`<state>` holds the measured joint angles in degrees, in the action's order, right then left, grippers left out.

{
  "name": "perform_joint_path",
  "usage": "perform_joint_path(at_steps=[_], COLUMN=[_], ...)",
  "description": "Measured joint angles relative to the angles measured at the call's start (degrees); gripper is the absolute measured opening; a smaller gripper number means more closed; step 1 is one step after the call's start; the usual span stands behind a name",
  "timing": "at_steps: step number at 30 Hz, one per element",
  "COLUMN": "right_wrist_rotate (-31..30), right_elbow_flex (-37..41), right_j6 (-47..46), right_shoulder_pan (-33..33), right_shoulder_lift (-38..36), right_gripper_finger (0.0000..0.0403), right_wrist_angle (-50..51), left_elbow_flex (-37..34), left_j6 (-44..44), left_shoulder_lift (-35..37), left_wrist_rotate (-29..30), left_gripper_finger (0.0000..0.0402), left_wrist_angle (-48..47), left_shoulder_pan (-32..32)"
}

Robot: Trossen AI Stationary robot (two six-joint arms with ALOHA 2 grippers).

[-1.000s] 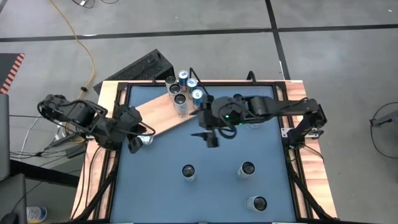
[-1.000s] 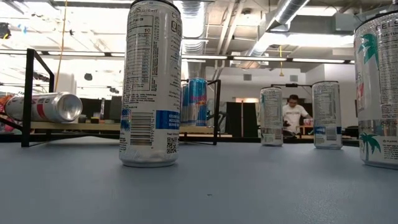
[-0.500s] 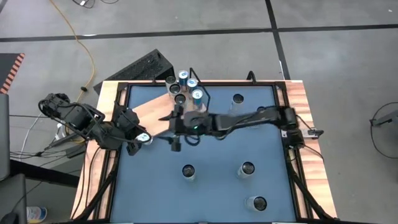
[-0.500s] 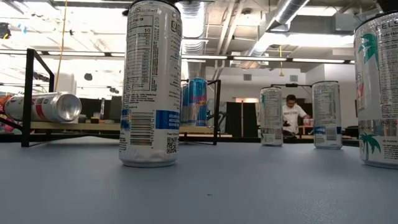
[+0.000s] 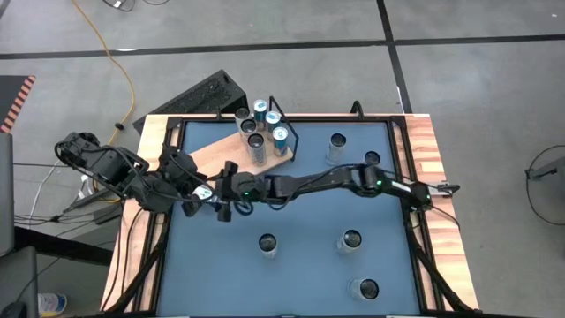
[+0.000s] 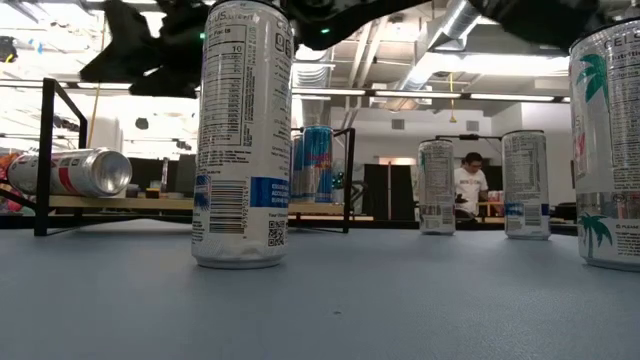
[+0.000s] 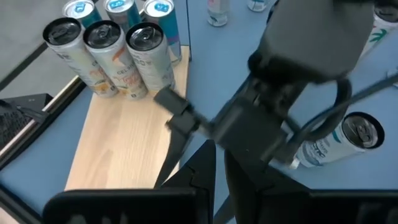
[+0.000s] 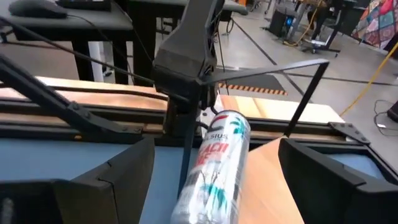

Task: Place canned beverage on shelf
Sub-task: Put the bottom left white and pink soda can on the shelf

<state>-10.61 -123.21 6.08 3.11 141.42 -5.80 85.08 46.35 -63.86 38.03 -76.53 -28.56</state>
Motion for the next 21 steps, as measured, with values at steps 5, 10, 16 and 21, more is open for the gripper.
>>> perform_joint_path(at_steps=[5, 10, 16, 21], right_wrist_rotate=[0.0, 0.1, 1.2, 3.3], right_elbow_flex=[-12.0, -10.1, -10.2, -10.2], right_j6=[0.3, -1.7, -4.6, -6.1], right_shoulder_pan=[-0.2, -0.8, -2.6, -2.9], right_shoulder_lift=[6.7, 7.5, 8.0, 8.0], right_gripper_finger=[0.0334, 0.0334, 0.0334, 0.0334], right_wrist_angle=[9.2, 8.0, 9.0, 7.8], left_elbow_flex=[0.0, 0.0, 0.0, 0.0], left_j6=[0.0, 0.0, 0.0, 0.0], left_shoulder_lift=[0.0, 0.0, 0.0, 0.0], left_wrist_rotate=[0.2, 0.2, 0.2, 1.5], left_gripper_finger=[0.0020, 0.0020, 0.0020, 0.0020], left_wrist_angle=[0.0, -0.1, -0.3, -0.3], left_shoulder_pan=[0.0, 0.0, 0.0, 0.0])
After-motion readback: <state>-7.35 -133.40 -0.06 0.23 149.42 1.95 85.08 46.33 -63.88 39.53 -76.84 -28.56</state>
